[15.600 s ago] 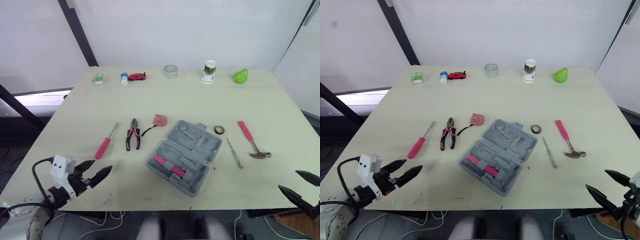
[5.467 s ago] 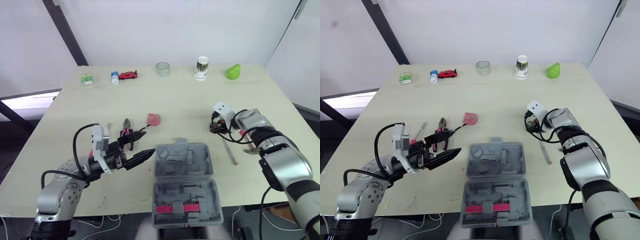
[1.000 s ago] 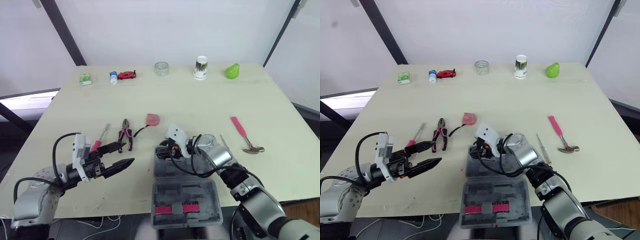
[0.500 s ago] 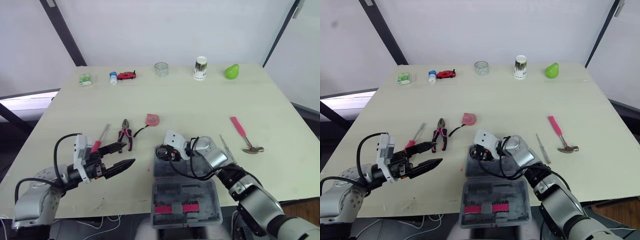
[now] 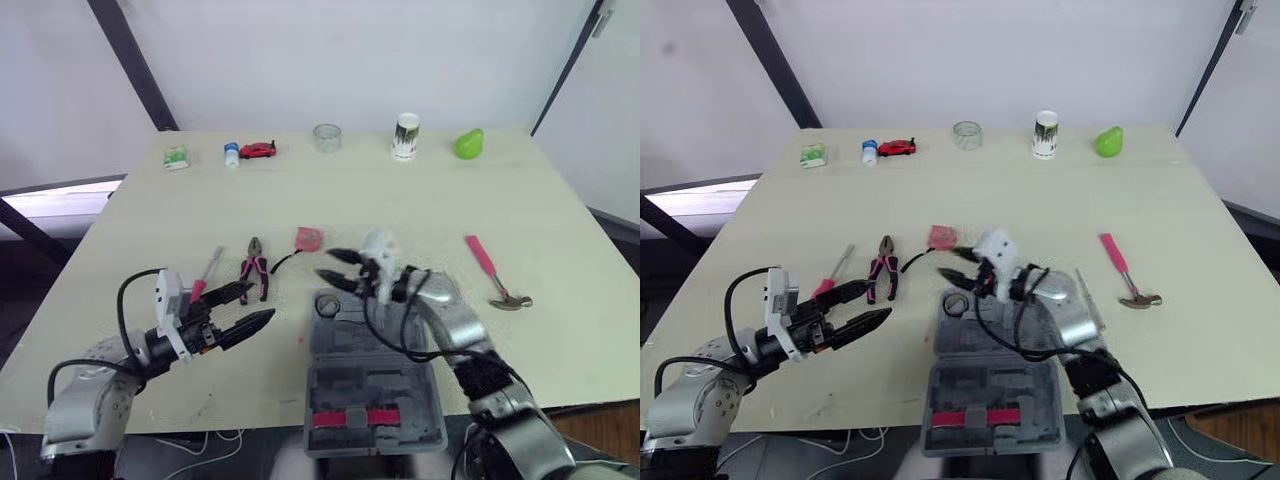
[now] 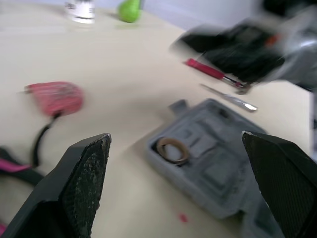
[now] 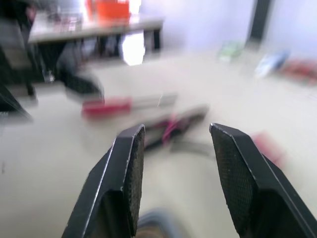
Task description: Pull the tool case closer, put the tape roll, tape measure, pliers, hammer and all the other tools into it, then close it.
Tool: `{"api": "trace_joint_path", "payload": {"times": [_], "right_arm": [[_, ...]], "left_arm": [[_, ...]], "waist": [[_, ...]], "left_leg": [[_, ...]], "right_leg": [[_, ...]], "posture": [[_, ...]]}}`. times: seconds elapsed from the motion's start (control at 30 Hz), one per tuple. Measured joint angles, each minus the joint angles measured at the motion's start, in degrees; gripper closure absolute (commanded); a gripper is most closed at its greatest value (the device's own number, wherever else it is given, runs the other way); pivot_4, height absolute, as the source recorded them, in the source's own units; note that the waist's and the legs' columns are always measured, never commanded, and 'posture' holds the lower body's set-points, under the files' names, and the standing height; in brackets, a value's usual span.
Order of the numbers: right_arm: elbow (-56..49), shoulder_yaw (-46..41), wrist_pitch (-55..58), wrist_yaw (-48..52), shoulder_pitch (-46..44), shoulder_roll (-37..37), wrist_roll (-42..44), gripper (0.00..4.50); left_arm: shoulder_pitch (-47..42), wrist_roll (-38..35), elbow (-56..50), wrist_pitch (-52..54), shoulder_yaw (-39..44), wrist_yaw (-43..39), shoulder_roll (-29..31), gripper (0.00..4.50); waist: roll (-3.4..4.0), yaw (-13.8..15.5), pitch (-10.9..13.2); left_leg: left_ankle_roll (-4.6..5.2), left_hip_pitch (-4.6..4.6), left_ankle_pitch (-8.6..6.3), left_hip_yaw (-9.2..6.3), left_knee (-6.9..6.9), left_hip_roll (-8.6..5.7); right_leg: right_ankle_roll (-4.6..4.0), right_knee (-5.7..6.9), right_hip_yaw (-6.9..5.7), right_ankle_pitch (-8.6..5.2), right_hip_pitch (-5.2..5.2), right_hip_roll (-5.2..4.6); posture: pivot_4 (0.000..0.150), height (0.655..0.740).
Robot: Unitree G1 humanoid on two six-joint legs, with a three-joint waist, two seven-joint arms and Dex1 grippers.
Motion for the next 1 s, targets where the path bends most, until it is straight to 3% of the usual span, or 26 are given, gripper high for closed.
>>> {"api": "trace_joint_path", "payload": {"times": [0.1,0.13,0.2,0.27,0.3,0.43,0.7,1.0], "right_arm": [[-7.9,-2.6,4.2,0.8,9.1,-6.2,3.4,2.29],[-10.3,-4.0,5.7,1.1,12.7,-8.5,5.2,2.05],[-14.0,-8.1,8.0,1.2,18.9,-12.8,7.7,1.44],[-17.7,-12.6,8.4,1.2,25.5,-16.1,9.7,0.38],[-19.3,-15.0,8.4,1.2,29.1,-17.2,10.6,0.09],[-23.7,-31.7,7.3,1.8,50.4,-21.4,14.9,0.09],[-24.9,-40.8,1.4,4.3,63.1,-20.9,18.2,0.09],[-26.8,-40.7,1.7,3.3,57.9,-21.6,22.3,0.09]], "left_arm": [[1.6,0.4,0.7,-0.9,0.6,1.1,-0.5,0.00],[2.2,0.5,1.2,-1.1,1.1,1.6,-0.8,0.00],[3.8,0.8,2.1,-1.4,2.2,2.3,-1.1,0.00],[5.0,0.9,2.9,-2.1,3.0,2.7,-1.5,0.00],[5.9,0.9,3.2,-2.5,3.7,2.9,-1.8,0.00],[12.4,1.3,9.0,-3.9,8.6,3.5,-1.8,0.00],[14.4,2.2,12.8,-7.1,11.0,2.4,-1.1,0.00],[6.4,2.0,9.2,-3.0,8.9,4.5,-0.1,0.00]], "waist": [[0.00,0.1,0.0],[0.01,0.2,0.0],[-0.01,0.0,0.0],[-0.01,0.0,0.0],[-0.01,0.1,0.0],[-0.04,0.3,0.0],[-0.25,0.2,-0.1],[-0.29,0.9,-0.2]], "left_leg": [[0.00,0.00,0.00,0.02,0.00,-0.02],[0.00,0.00,0.00,0.02,-0.01,-0.02],[0.01,0.03,0.00,0.04,0.00,-0.01],[0.01,0.09,0.00,0.04,0.00,-0.02],[0.01,0.11,0.00,0.02,-0.01,-0.04],[0.01,0.10,0.00,0.08,-0.16,-0.05],[0.03,0.44,0.02,0.14,-0.03,0.09],[0.03,0.35,0.02,0.14,-0.03,0.06]], "right_leg": [[0.00,0.00,0.01,0.00,0.00,-0.02],[0.00,0.00,0.01,-0.01,0.01,-0.02],[0.00,0.02,0.04,-0.01,0.00,0.04],[0.00,0.04,0.06,-0.02,0.03,0.11],[-0.01,0.04,0.05,-0.03,0.06,0.13],[0.02,-0.22,0.11,-0.06,0.07,0.24],[-0.17,-0.17,0.29,-0.17,0.20,0.21],[-0.16,-0.15,0.30,-0.06,0.19,0.24]], "posture": [[0.150,0.7400],[0.150,0.7400],[0.150,0.7400],[0.150,0.7400],[0.150,0.7400],[0.150,0.7400],[0.150,0.7400],[0.150,0.7400]]}}
